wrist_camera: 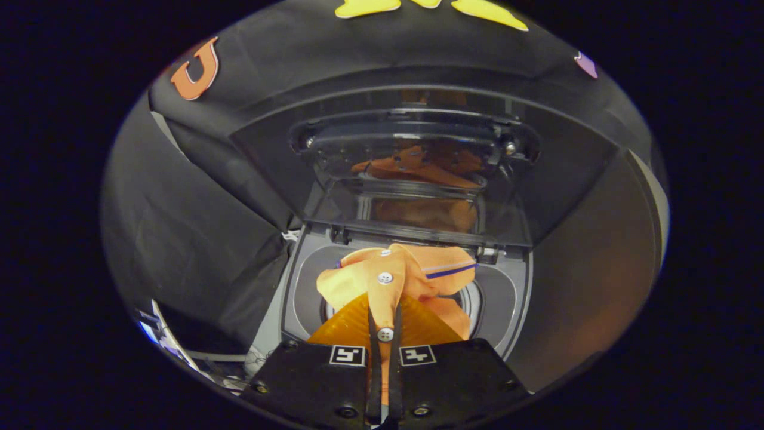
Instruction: Put the clothes into the washing machine and then close the washing machine lid.
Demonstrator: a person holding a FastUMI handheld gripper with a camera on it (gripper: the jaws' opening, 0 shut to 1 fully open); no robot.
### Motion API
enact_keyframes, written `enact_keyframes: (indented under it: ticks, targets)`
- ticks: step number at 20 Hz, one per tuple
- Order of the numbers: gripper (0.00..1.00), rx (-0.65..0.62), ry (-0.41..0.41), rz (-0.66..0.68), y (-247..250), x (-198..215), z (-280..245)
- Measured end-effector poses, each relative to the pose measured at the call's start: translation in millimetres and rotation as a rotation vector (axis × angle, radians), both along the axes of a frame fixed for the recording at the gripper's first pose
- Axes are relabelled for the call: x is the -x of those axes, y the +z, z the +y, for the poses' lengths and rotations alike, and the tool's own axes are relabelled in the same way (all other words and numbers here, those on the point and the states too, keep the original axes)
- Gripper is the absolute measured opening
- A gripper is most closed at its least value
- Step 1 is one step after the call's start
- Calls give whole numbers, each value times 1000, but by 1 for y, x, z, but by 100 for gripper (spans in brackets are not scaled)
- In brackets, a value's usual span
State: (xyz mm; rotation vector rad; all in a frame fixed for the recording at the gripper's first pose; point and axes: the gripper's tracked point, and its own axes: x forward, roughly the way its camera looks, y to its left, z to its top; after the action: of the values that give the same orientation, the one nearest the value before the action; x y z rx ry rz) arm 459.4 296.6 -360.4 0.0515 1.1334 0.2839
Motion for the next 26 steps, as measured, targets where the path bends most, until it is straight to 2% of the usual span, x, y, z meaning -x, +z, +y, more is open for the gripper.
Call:
enact_keyframes:
  ticks: [6,10,14,15,26]
  targets:
    - [9,16,-16,27,-4,-1,-2]
    - [20,20,-15,32,-3,-1,-3]
    - [63,68,-28,-14,-3,-7,-14]
    - [65,74,-27,-18,-5,-9,-16]
    - [65,60,-28,-33,-1,-3,-16]
